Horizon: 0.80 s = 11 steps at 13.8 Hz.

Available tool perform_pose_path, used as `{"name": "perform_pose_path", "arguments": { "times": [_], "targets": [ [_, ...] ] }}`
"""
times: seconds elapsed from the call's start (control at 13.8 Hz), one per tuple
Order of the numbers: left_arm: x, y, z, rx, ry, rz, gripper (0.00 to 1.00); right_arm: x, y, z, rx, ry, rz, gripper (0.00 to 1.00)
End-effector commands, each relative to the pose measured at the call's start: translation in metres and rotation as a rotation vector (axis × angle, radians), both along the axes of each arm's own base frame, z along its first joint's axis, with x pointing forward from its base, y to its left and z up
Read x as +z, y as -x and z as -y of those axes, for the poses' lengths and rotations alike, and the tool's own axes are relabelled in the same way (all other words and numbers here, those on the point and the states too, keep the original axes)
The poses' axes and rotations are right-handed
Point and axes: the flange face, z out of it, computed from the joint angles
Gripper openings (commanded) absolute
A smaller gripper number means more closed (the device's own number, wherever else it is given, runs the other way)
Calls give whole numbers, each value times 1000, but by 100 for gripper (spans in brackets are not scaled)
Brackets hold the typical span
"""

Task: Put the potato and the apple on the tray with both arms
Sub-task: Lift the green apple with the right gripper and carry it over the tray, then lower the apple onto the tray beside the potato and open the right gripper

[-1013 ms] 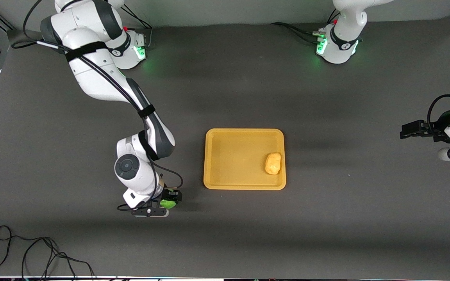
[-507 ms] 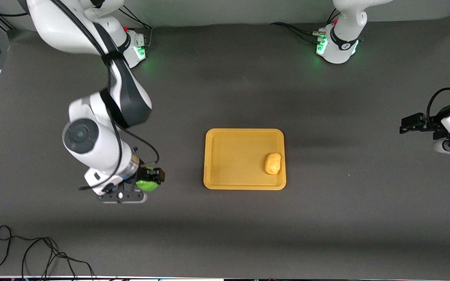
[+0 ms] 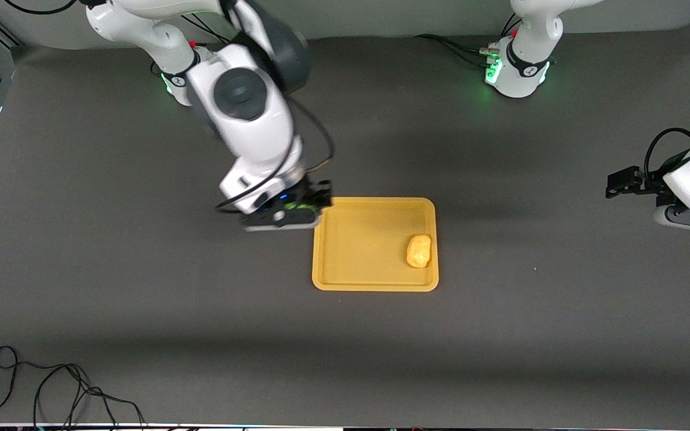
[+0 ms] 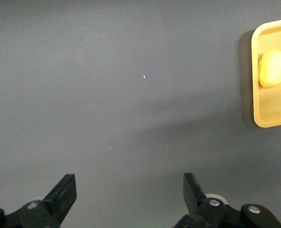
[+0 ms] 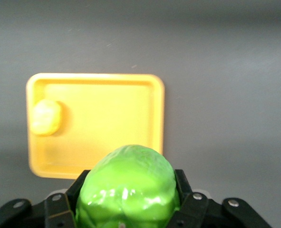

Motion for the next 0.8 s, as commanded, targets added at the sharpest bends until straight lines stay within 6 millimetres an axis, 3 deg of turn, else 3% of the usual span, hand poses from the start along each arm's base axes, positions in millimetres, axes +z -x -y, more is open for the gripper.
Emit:
{"name": "perform_pose_path", "arguments": {
  "times": [0.0, 0.22, 0.51, 0.72],
  "targets": [
    [3, 9, 1, -9, 6, 12, 100, -36, 1, -67, -60, -8, 31, 60],
    [1, 8, 1, -9, 7, 6, 100, -101, 1, -104, -69, -22, 49, 60],
    [2, 7, -3, -12, 8, 10, 100, -207, -9, -114, -51, 5, 87, 60],
    [0, 5, -4, -13, 10, 9, 100, -250, -11, -114, -43, 10, 99, 60]
  ]
}}
